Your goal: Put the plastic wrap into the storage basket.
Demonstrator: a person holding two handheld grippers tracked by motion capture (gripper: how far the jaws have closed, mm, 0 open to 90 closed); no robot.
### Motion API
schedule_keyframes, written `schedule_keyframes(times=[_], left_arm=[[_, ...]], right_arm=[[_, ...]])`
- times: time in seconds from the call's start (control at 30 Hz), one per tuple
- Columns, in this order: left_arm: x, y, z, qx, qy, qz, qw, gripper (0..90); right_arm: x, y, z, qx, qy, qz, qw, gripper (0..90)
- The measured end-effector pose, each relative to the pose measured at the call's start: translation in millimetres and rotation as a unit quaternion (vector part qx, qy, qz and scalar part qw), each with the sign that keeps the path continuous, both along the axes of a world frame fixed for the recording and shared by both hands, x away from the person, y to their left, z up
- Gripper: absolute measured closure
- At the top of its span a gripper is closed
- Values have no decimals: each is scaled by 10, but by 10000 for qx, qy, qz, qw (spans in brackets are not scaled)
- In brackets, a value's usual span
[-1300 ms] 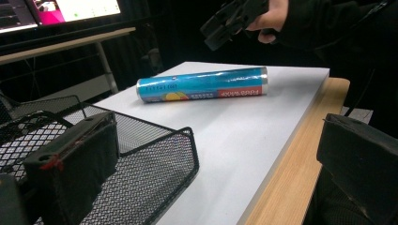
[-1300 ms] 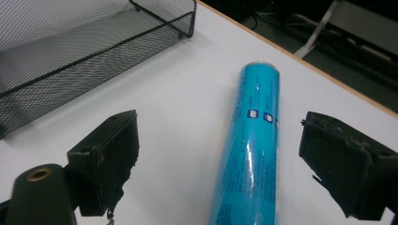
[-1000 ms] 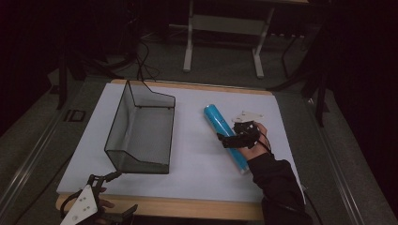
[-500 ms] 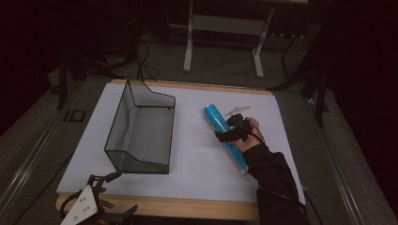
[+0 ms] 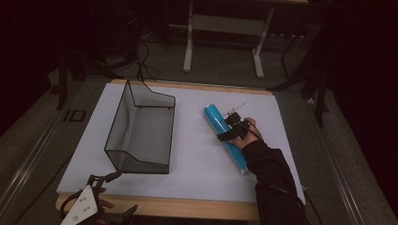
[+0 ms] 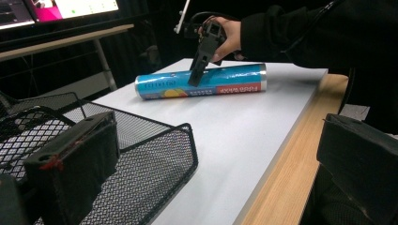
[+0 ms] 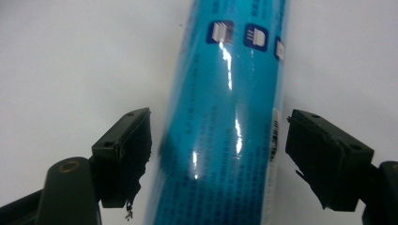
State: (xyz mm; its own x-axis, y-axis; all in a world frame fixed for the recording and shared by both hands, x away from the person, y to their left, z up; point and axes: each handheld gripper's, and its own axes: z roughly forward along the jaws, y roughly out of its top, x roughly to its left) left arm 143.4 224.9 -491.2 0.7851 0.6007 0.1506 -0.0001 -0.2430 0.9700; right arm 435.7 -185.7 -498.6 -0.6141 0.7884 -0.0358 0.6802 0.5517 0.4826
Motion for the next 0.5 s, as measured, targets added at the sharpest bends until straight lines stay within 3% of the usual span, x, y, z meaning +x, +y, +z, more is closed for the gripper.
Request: schedule_keyframes(times=[0.03,0.27,0.37,0.5], left_arm=[[0,0,0,7,-2,4,10000,2],[3,-2,-5,17,6,8,10000,2],[2,-2,-5,17,6,7,10000,2],[0,0,-5,26,1,8,10000,2]], right_arm=[[31,4,-17,-15,168,-30,9999,225],[106,39,-39,-275,559,-43,9980,236],[157,95,-56,-496,888,-194,9946,236],[195,156,-79,-667,1100,-236,9914,276]])
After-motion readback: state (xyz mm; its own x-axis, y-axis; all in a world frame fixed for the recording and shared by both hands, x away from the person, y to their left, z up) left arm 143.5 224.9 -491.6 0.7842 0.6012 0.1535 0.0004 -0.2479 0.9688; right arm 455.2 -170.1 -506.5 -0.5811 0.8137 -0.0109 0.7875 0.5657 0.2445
